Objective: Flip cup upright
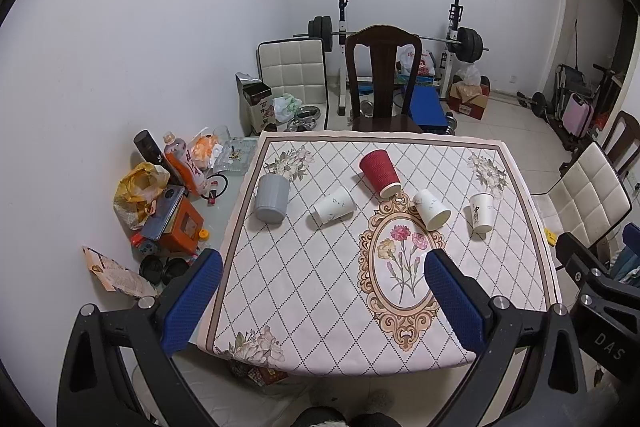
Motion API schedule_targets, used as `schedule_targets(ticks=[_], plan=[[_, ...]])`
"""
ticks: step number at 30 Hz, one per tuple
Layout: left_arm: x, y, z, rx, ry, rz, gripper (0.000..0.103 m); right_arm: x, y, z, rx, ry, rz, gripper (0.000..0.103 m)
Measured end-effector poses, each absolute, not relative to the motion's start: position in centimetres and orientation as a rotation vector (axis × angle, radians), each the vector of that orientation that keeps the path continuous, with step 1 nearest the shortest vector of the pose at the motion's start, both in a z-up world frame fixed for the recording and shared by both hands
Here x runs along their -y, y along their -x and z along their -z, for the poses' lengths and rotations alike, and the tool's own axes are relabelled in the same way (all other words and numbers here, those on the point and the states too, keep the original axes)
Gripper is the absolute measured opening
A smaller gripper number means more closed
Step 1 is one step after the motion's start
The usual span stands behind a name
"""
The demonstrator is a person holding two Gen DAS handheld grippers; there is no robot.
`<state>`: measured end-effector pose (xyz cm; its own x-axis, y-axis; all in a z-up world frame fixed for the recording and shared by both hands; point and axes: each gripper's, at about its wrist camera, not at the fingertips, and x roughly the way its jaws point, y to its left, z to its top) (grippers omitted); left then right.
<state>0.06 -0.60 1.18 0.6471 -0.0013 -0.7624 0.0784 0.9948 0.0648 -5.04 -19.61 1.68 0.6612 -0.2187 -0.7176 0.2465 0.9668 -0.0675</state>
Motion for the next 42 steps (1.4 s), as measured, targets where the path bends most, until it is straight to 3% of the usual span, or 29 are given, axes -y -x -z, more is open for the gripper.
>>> schedule_targets(ticks=[10,27,31,35,42], plan=[[0.3,-1.2,2.1,-0.890,-0.085,-0.032,0.103,20.7,3.2,1.1,-0.866,-0.064,0.226,0.103],[-0.8,-16.1,20.1,-1.178,-0.308,-0.014,0.103,19.6,-10.4,22.2,-1.285,-0.171,0.176,0.103],[-0.5,-20.8,24.7,-1.245,-0.399,0.065,0.095,19.3,-14.5,26.7,-1.378,-0.190,0.207,0.094],[0.2,-24.5,27.3,-1.269,-0.487,0.152,0.085,18.7,-18.4,30.2,-1.443,-0.187,0.235,0.092],[2.5,-29.6,30.1,-1.265,-0.640,0.295,0.084,18.8,-22.6,33.7,-1.511,-0.202,0.296,0.092]])
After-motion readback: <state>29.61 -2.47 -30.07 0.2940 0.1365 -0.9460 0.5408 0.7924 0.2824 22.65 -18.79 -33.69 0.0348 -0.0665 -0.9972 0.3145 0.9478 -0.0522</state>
